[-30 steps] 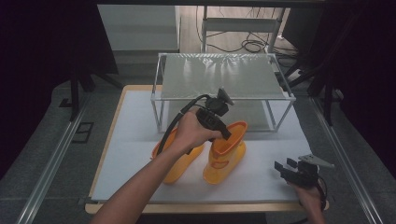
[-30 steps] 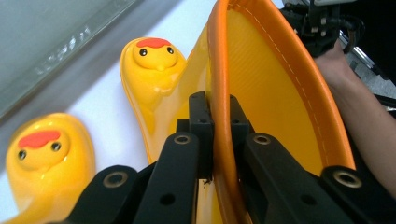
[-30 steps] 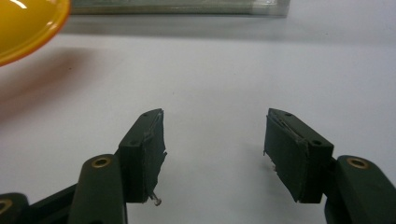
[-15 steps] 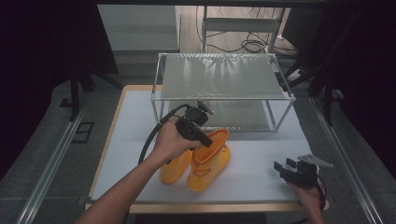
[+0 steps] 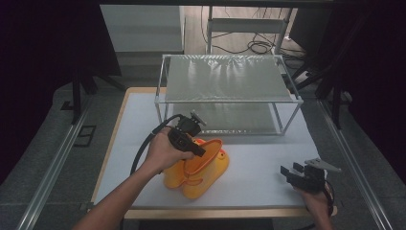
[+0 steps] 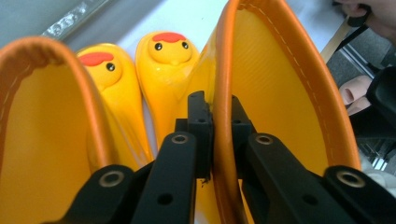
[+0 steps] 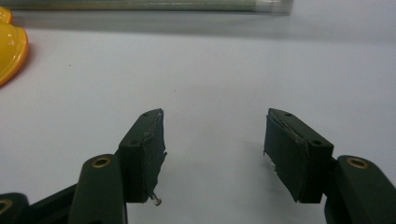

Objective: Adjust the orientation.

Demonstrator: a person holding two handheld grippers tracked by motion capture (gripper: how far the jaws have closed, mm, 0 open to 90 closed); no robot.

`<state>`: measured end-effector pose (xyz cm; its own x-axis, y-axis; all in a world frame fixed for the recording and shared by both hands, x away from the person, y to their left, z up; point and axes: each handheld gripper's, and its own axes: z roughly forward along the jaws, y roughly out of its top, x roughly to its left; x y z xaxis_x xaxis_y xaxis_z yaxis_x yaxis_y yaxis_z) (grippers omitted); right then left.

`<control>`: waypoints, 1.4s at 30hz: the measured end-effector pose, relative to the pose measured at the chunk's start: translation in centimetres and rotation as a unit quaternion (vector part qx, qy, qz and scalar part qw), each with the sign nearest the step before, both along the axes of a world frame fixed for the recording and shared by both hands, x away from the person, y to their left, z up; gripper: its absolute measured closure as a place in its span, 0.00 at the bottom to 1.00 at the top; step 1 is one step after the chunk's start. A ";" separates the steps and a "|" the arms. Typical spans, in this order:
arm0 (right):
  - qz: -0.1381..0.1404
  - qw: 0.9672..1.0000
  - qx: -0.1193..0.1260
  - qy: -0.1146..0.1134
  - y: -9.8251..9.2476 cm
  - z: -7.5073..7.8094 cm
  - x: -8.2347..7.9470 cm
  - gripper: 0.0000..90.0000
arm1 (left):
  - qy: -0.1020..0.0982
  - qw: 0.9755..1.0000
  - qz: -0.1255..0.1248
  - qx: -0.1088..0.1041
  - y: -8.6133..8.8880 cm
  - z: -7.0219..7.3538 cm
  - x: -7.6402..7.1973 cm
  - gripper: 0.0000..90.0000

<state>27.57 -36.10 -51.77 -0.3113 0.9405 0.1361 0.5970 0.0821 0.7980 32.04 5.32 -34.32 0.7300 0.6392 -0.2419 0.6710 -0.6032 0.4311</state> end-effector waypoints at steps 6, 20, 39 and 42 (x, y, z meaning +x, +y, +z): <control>0.001 1.000 -0.001 -0.001 0.1 0.0 0.0 0.42 | 0.002 1.000 0.004 -0.013 0.9 0.0 -0.3 0.85; -0.001 1.000 -0.002 -0.001 0.0 0.0 0.0 0.42 | 0.000 0.998 0.004 -0.067 2.0 1.8 -0.4 0.64; 0.002 1.000 -0.008 0.001 0.1 -0.1 0.0 0.42 | 0.000 0.996 0.015 -0.086 4.9 3.4 -0.8 0.50; 0.002 1.000 -0.008 0.001 0.1 -0.1 0.0 0.42 | 0.002 0.996 0.016 -0.087 5.2 3.3 -0.7 0.49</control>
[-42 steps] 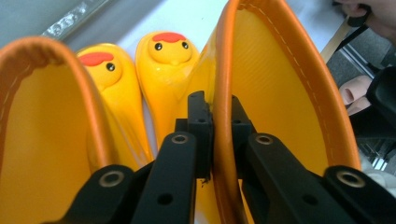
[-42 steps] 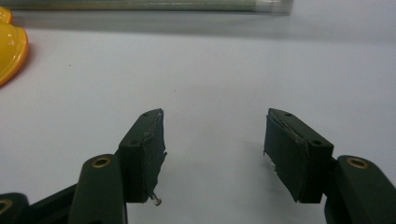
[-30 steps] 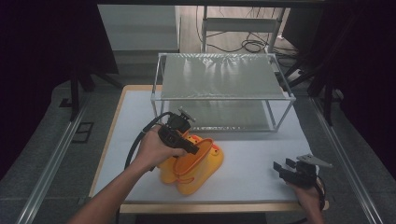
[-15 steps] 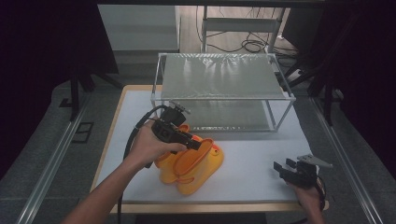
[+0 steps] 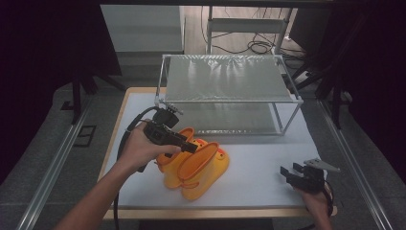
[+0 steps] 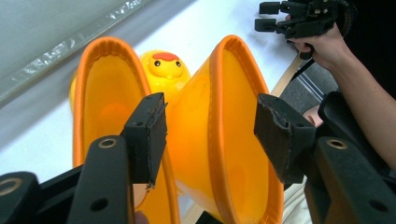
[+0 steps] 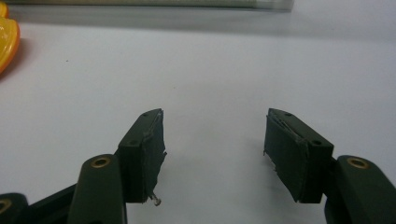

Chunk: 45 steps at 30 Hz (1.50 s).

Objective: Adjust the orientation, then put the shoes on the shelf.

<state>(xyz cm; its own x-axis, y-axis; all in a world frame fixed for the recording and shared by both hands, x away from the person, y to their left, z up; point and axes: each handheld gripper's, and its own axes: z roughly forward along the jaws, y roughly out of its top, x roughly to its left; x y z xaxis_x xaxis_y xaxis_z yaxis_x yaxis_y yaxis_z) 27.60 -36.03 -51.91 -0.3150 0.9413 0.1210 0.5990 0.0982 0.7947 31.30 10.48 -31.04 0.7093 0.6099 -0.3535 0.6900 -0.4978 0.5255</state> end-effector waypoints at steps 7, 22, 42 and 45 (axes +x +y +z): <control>0.001 1.000 -0.003 0.002 0.0 -0.1 0.0 0.42 | 0.005 1.000 0.003 -0.001 1.0 -0.1 -0.1 0.48; 0.002 1.000 -0.006 0.004 0.1 0.0 0.0 0.42 | 0.013 1.000 0.001 -0.001 2.1 -0.1 -0.3 0.47; 0.001 1.000 -0.006 0.002 0.1 0.0 0.0 0.42 | 0.039 0.998 -0.021 0.051 -1.0 -3.0 0.6 0.44; 0.000 1.000 -0.006 0.004 0.0 0.0 0.0 0.42 | 0.039 0.997 -0.016 0.061 -1.5 -3.4 1.0 0.46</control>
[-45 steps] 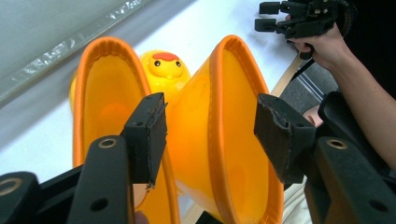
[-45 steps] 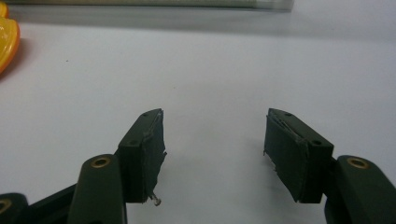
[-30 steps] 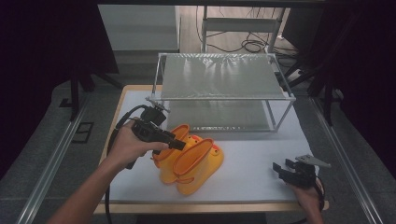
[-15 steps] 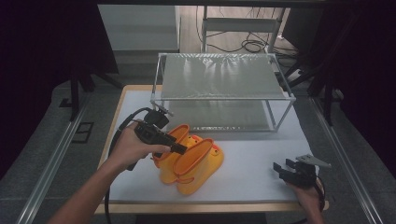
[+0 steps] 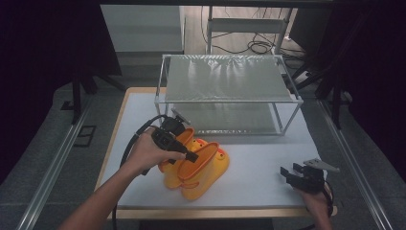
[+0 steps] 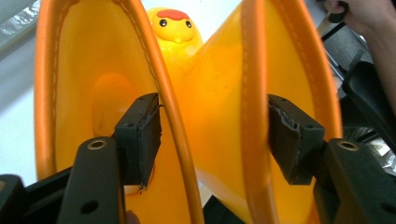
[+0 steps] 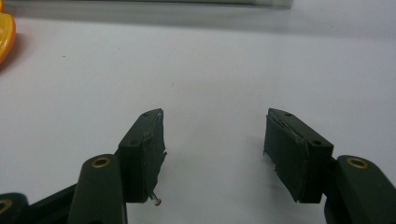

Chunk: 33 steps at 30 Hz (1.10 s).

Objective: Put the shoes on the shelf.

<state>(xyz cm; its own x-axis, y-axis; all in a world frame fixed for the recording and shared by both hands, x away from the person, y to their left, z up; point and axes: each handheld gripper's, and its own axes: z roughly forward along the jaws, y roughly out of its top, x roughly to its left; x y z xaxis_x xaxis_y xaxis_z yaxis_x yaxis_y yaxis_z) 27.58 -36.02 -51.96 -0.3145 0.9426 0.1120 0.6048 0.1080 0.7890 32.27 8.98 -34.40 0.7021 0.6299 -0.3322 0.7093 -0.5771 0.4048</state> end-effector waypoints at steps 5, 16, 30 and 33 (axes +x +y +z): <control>-0.002 1.000 0.000 0.001 -0.1 0.0 0.0 0.42 | -0.009 1.000 0.011 0.018 -0.7 -0.1 0.2 0.49; -0.001 1.000 0.000 0.002 0.1 -0.1 0.0 0.42 | -0.025 0.999 0.024 0.023 -0.9 -0.2 -0.2 0.75; -0.006 1.000 -0.001 0.005 0.1 -0.1 0.0 0.42 | -0.041 0.999 0.021 0.007 -0.6 -0.5 -0.3 0.91; -0.008 1.000 -0.002 0.004 -0.1 -0.1 0.0 0.43 | -0.039 0.999 0.018 -0.002 -0.2 -0.5 -0.1 0.91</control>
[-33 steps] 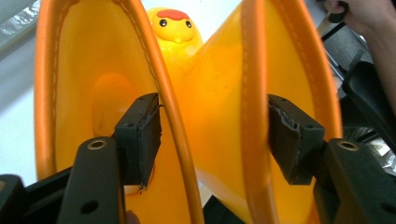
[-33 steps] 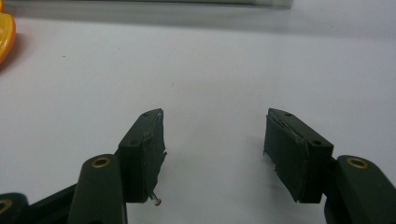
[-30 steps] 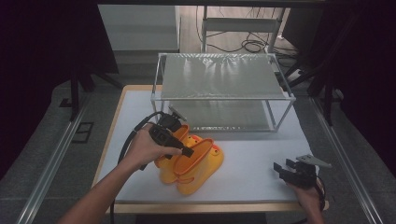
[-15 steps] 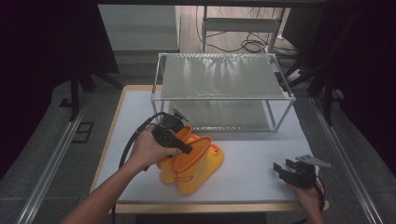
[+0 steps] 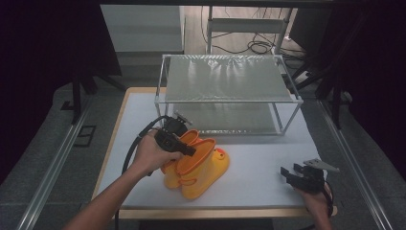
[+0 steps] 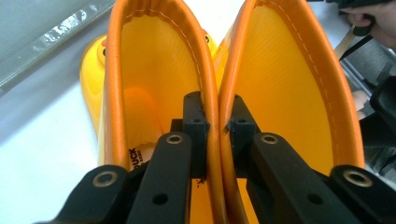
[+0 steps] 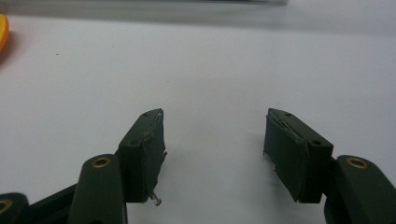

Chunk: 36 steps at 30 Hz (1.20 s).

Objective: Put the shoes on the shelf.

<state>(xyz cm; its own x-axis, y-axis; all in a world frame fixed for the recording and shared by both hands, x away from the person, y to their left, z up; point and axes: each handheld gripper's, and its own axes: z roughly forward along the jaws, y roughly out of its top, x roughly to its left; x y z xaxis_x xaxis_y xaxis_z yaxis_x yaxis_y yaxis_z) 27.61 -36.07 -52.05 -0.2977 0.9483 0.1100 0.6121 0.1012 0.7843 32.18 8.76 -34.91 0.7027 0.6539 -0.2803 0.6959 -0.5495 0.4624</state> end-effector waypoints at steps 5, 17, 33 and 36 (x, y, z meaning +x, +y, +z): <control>-0.004 1.000 0.000 -0.005 -0.2 0.1 0.0 0.43 | 0.014 1.000 0.001 -0.024 0.7 0.3 0.8 0.91; -0.009 1.000 0.003 -0.008 -0.5 0.3 -0.2 0.43 | 0.026 0.996 -0.026 -0.085 -0.4 3.4 0.9 0.91; -0.017 1.000 0.009 -0.007 -0.8 0.3 -0.2 0.43 | 0.005 0.994 -0.048 -0.094 -3.6 8.6 1.3 0.91; -0.019 1.000 0.012 -0.007 -0.9 0.2 -0.2 0.43 | 0.003 0.994 -0.055 -0.093 -4.0 9.4 1.4 0.91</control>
